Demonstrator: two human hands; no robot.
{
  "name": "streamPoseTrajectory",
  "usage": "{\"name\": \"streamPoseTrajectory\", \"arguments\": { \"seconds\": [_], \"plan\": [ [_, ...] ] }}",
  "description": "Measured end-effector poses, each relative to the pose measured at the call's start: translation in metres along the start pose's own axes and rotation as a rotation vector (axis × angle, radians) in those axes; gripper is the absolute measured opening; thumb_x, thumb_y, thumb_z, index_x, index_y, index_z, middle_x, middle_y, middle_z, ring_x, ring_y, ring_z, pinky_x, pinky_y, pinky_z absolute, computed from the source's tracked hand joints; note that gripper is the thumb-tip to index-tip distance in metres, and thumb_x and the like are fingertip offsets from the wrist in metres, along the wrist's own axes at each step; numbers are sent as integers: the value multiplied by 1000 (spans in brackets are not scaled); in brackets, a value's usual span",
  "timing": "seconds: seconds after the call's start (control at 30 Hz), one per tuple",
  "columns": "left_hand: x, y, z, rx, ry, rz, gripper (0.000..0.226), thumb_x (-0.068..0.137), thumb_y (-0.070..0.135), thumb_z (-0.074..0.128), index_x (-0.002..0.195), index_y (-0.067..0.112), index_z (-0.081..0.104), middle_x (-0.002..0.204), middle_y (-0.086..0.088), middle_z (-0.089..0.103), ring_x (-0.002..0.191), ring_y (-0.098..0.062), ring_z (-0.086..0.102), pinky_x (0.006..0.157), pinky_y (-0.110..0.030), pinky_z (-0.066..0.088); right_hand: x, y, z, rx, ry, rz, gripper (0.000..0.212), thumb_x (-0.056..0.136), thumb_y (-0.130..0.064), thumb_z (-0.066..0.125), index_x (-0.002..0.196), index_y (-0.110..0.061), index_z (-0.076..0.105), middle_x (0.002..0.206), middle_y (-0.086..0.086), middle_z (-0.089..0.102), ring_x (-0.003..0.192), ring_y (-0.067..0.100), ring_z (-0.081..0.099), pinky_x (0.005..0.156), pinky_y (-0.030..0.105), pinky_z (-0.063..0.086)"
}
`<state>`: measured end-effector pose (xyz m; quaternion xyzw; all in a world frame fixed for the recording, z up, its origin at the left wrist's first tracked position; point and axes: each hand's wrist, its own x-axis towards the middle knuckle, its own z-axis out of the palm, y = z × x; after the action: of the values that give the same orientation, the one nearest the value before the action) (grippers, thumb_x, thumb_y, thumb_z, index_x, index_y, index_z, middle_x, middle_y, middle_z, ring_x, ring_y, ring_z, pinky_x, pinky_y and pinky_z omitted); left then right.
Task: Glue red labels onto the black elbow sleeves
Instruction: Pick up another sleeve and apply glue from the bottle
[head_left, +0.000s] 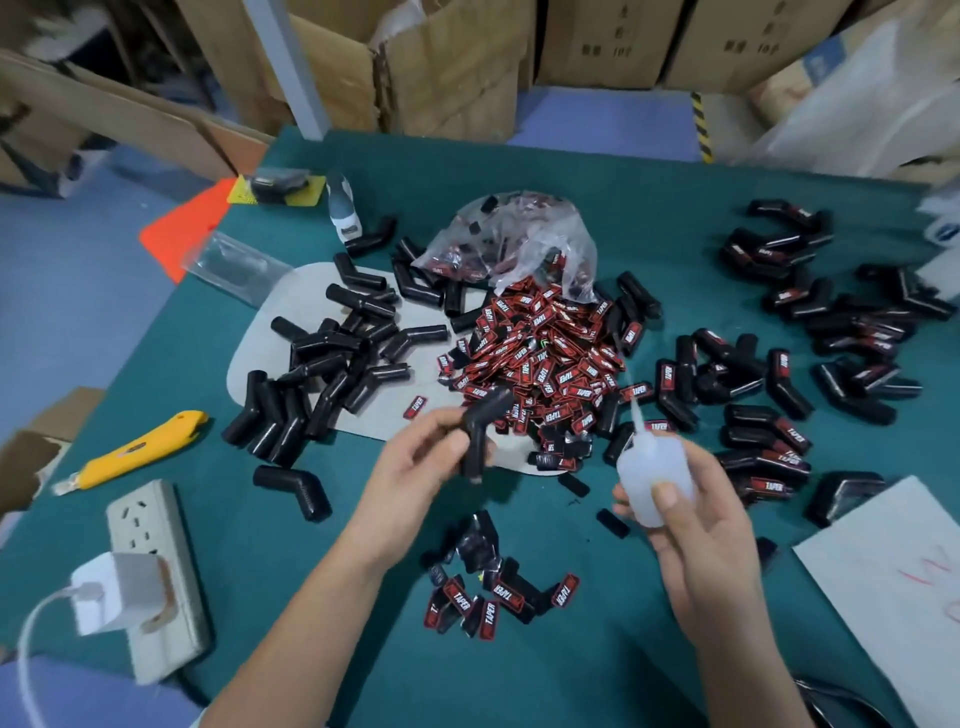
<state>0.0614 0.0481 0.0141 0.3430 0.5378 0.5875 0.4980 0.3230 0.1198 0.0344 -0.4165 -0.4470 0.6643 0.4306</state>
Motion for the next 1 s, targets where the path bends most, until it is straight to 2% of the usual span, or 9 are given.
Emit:
{"name": "streamPoseTrajectory", "arguments": {
  "seconds": [0.13,0.3,0.37,0.47,0.53,0.67,0.77,0.83,1.0],
  "plan": [
    [-11,-13,14,-275,-95,-104,28,99,4,54,126,-2,59,103,-12,76,91,-23,75,79,-31,61,-8,3,-6,-22,48,44,22,84,-20,69,105,-28,70,97,7,76,77,22,67,72,24,58],
    [-13,-10,19,-386,-90,-167,26,99,4,54,115,8,75,103,-16,74,93,-32,76,76,-32,65,-7,4,-13,30,94,32,23,84,-19,68,106,-23,64,87,3,70,67,12,60,66,20,54],
    [-13,-9,20,-408,-116,-173,19,100,13,65,115,10,76,103,-15,74,95,-34,76,76,-32,65,-7,4,-15,29,99,32,25,84,-18,67,108,-20,60,87,5,70,66,13,59,64,20,53],
    [-15,-9,20,-338,-119,-139,31,91,31,81,116,13,76,102,-12,72,92,-30,74,73,-31,62,-5,6,-15,-12,114,31,29,83,-18,70,110,-21,60,97,9,74,77,19,72,70,24,59],
    [-16,-10,19,-165,-46,-37,35,85,37,86,113,19,78,102,-5,69,91,-22,68,77,-30,57,-4,6,-14,-36,121,28,31,80,-21,75,108,-25,63,104,7,76,89,26,76,77,27,61],
    [-16,-13,17,105,66,159,26,78,26,86,103,32,82,104,1,63,103,-17,63,95,-24,51,-4,7,-12,-90,96,60,30,79,-25,80,105,-33,69,106,12,76,87,25,75,79,27,61],
    [-18,-10,19,78,99,158,38,73,17,90,103,37,77,105,1,71,101,-14,69,94,-20,52,-4,8,-10,-89,91,79,36,73,-34,83,105,-33,65,101,18,76,77,24,70,71,26,58],
    [-18,-9,19,31,99,135,40,71,15,89,103,36,75,104,-1,74,101,-13,71,94,-21,53,-4,9,-10,-90,96,76,33,75,-28,82,101,-36,65,98,15,76,75,25,67,68,25,56],
    [-16,-9,18,-78,44,114,44,75,-1,85,108,26,73,110,-11,76,113,-29,73,98,-29,56,-5,12,-11,-114,78,72,39,68,-40,86,101,-36,65,90,10,73,69,20,62,66,22,54]
  ]
}}
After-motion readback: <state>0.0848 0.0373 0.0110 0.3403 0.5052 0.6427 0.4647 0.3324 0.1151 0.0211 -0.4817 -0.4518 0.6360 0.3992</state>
